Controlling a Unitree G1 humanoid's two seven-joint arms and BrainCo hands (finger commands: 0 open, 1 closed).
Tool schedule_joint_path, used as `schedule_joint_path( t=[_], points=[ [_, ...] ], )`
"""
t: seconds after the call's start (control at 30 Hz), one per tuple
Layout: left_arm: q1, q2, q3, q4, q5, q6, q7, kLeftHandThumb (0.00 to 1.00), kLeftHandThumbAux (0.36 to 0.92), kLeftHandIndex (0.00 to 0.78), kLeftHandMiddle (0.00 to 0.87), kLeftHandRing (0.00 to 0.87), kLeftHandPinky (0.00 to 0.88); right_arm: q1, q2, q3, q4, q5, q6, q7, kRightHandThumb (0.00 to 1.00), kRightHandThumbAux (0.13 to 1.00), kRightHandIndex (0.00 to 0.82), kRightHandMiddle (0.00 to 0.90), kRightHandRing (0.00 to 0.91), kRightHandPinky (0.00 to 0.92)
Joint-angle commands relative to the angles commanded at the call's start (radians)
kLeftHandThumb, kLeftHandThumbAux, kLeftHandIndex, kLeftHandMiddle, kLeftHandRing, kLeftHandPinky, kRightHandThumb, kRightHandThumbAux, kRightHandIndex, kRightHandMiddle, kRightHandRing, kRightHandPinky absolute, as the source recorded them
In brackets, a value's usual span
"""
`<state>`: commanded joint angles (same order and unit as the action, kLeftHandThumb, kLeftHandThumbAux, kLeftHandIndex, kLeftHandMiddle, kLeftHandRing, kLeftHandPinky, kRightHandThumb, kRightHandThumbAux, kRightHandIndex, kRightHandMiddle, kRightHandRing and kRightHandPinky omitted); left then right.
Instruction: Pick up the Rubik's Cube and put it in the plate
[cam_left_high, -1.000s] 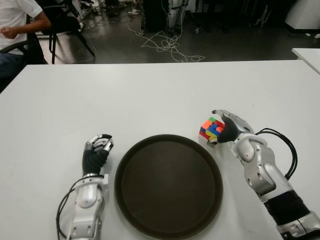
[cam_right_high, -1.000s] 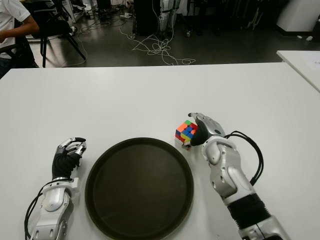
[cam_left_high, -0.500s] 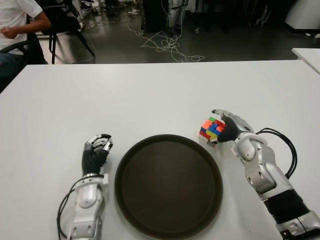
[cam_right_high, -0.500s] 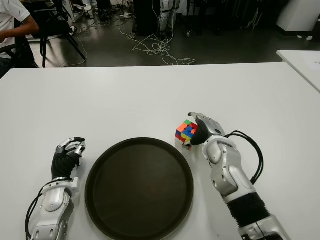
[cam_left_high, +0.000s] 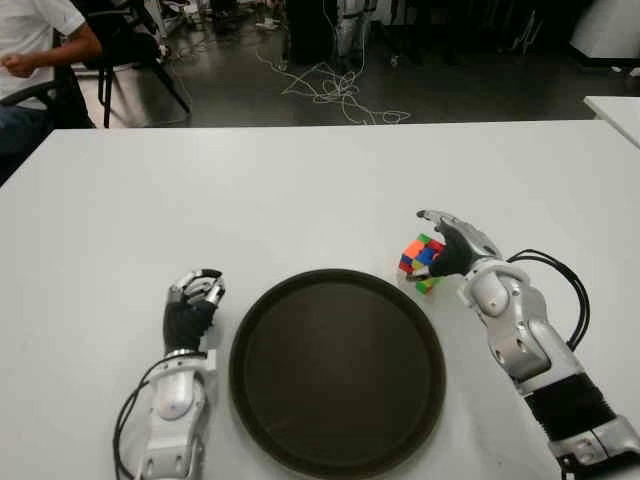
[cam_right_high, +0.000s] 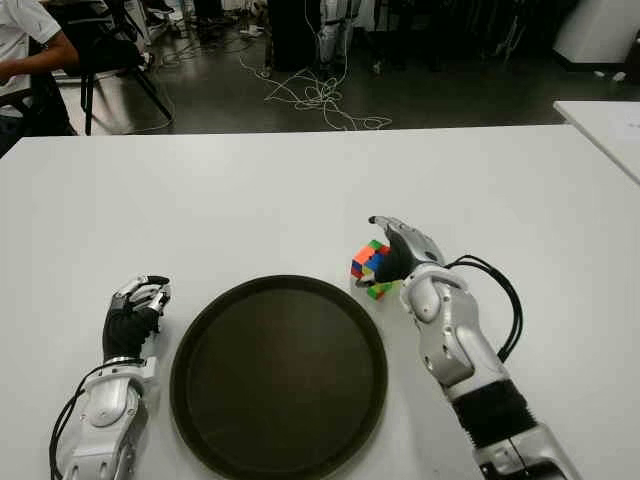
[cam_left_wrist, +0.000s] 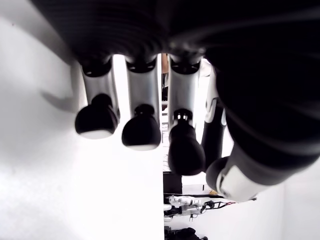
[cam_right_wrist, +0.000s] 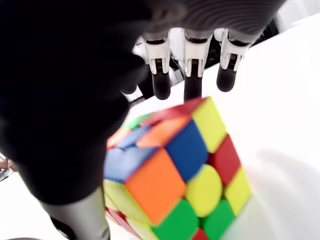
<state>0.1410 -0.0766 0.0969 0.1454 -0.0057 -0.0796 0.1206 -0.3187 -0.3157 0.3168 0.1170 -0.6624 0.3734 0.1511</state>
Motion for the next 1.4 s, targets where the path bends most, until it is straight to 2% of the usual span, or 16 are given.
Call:
schedule_joint_path(
  t=[0.3,0.6,0.83,1.23,1.4],
  points=[
    [0.0,0.005,-0.003,-0.008,0.008,0.019,0.002,0.711,0.705,0.444,0.817,0.834,0.832,-0.01,0.0,0.006,0.028,-0.004,-0.053,-0.037,0.0,0.912,0.098,0.133,0.135,0.127],
    [0.004,0.009,-0.008,-0.031,0.016,0.056,0.007,0.712,0.705,0.444,0.812,0.827,0.821,-0.027,0.009,0.01,0.042,-0.002,-0.051,-0.033,0.0,0.926,0.096,0.147,0.155,0.162],
    [0.004,0.003,-0.006,-0.042,0.016,0.071,0.012,0.713,0.704,0.444,0.812,0.829,0.827,-0.032,0.024,0.001,0.049,0.016,-0.055,-0.039,0.0,0.867,0.091,0.148,0.172,0.188],
    [0.004,0.0,-0.004,-0.043,0.011,0.072,0.009,0.713,0.704,0.444,0.817,0.832,0.831,-0.039,0.032,-0.009,0.075,0.029,-0.081,-0.05,0.0,0.895,0.09,0.143,0.175,0.229],
    [0.005,-0.001,-0.002,-0.047,0.005,0.08,0.007,0.713,0.704,0.444,0.811,0.829,0.825,-0.039,0.034,-0.01,0.08,0.028,-0.084,-0.055,0.0,0.873,0.09,0.151,0.18,0.219]
  ],
)
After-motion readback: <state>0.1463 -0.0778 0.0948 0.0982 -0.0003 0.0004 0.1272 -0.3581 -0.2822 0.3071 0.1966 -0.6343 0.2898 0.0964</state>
